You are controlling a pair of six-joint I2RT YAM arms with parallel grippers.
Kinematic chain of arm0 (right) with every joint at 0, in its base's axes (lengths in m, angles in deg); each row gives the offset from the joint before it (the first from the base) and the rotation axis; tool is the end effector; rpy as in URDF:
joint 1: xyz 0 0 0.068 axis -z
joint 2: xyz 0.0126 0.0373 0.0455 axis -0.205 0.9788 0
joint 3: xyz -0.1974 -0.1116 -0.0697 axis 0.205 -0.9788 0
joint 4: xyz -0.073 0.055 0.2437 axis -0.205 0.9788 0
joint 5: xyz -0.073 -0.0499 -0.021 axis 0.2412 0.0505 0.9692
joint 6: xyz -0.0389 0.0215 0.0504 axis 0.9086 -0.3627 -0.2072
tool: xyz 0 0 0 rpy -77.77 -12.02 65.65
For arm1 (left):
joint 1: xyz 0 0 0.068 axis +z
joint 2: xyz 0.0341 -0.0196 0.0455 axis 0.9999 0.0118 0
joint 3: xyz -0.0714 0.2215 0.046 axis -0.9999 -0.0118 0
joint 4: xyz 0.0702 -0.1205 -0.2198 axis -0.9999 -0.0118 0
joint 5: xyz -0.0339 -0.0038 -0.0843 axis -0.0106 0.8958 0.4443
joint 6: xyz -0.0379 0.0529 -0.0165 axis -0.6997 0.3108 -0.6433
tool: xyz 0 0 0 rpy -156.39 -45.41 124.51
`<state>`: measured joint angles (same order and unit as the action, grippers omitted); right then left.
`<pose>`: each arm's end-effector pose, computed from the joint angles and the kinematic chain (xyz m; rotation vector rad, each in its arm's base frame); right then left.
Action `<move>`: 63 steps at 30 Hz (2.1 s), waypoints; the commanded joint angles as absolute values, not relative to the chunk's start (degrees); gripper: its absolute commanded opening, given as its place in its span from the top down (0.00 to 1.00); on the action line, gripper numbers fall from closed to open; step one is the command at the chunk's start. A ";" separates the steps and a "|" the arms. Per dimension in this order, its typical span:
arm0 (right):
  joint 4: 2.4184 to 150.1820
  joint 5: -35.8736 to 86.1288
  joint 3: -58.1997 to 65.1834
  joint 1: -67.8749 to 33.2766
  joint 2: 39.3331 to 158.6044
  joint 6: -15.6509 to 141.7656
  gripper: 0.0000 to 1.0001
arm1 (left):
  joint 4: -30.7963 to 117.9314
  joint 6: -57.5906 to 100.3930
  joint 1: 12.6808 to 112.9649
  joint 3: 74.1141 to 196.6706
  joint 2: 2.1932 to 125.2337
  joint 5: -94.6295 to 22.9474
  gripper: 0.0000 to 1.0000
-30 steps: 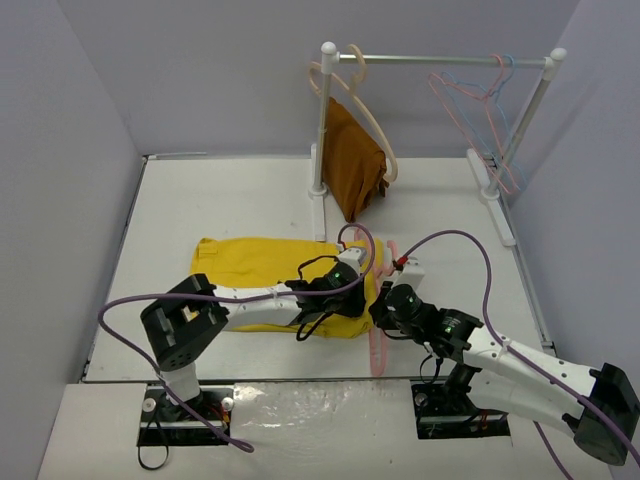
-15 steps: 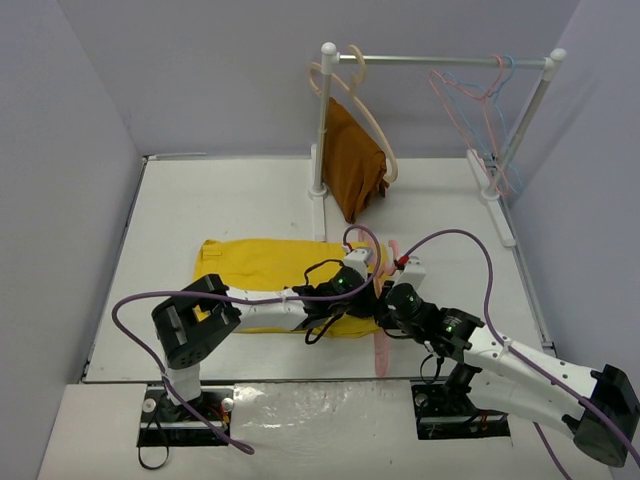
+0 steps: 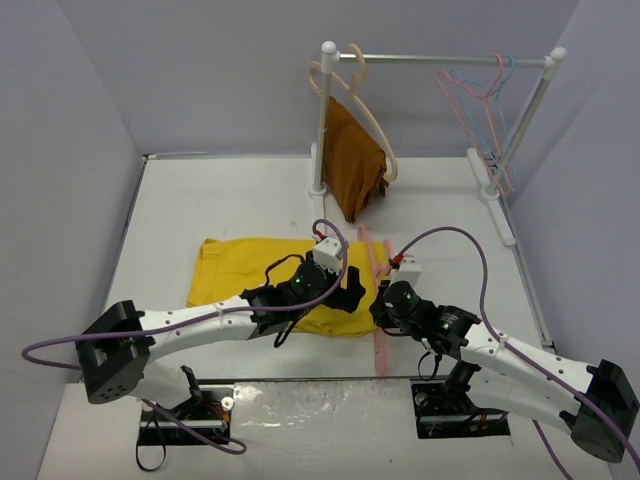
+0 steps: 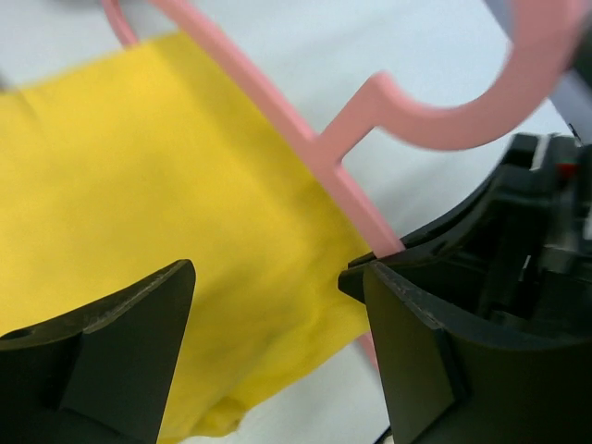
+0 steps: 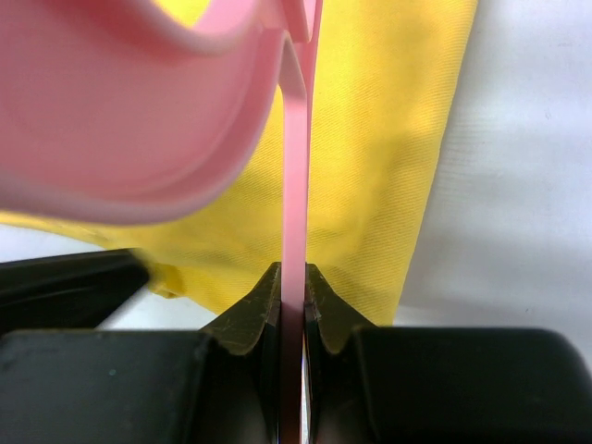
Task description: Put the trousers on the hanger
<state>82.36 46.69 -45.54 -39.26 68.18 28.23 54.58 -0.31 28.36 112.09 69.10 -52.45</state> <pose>0.1550 0.1717 0.1815 -0.0272 2.1668 0.7149 0.1730 -0.2957 0.2186 0.3799 1.9826 -0.9575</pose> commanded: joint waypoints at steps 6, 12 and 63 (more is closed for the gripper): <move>78.17 41.94 -39.56 -39.74 70.45 34.83 1.00 | 63.56 23.67 34.31 115.12 66.25 -40.31 0.29; 78.15 41.81 -38.82 -39.75 71.54 34.89 1.00 | 70.69 25.52 35.27 116.86 71.86 -31.19 0.29; 76.32 38.95 -39.47 -39.76 69.05 34.65 1.00 | 96.52 19.46 41.37 117.43 85.23 -8.39 0.37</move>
<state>82.59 42.01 -42.08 -39.15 70.68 33.55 87.21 19.06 40.81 114.49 86.48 -13.59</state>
